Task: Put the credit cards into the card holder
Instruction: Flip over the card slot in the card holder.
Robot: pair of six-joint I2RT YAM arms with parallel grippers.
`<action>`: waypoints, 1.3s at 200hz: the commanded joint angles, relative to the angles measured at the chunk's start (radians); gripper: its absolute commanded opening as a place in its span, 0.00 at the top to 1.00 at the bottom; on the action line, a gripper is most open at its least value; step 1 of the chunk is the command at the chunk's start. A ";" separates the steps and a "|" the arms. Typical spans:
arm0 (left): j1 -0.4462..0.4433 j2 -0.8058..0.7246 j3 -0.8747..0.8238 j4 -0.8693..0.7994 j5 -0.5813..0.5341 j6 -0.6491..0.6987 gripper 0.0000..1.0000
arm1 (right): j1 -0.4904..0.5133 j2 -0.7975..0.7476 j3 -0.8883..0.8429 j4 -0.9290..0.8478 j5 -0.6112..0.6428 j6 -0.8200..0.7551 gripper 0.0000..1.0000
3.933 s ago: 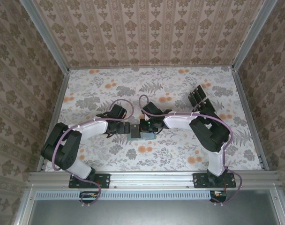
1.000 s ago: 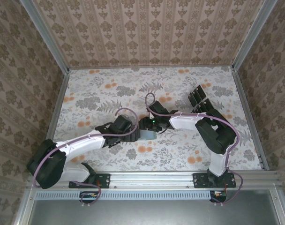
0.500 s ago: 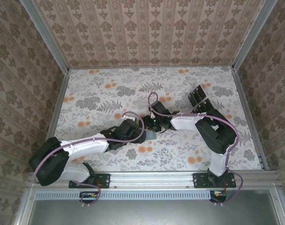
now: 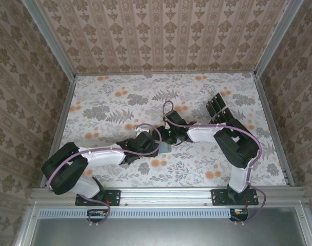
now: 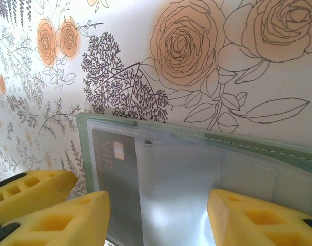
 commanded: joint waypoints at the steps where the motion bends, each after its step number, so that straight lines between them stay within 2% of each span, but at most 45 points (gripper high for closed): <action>1: -0.005 0.021 -0.001 -0.008 -0.048 -0.018 0.00 | -0.011 -0.027 -0.027 -0.066 -0.012 0.008 0.45; 69: -0.006 0.035 -0.027 0.012 -0.047 -0.035 0.00 | -0.024 -0.148 -0.035 -0.110 0.037 -0.026 0.45; 172: -0.007 0.027 -0.032 0.011 -0.048 -0.029 0.00 | -0.009 -0.122 -0.095 -0.047 0.027 0.017 0.45; 260: -0.007 0.024 -0.037 0.018 -0.045 -0.026 0.00 | -0.004 -0.046 -0.072 -0.003 0.011 0.029 0.45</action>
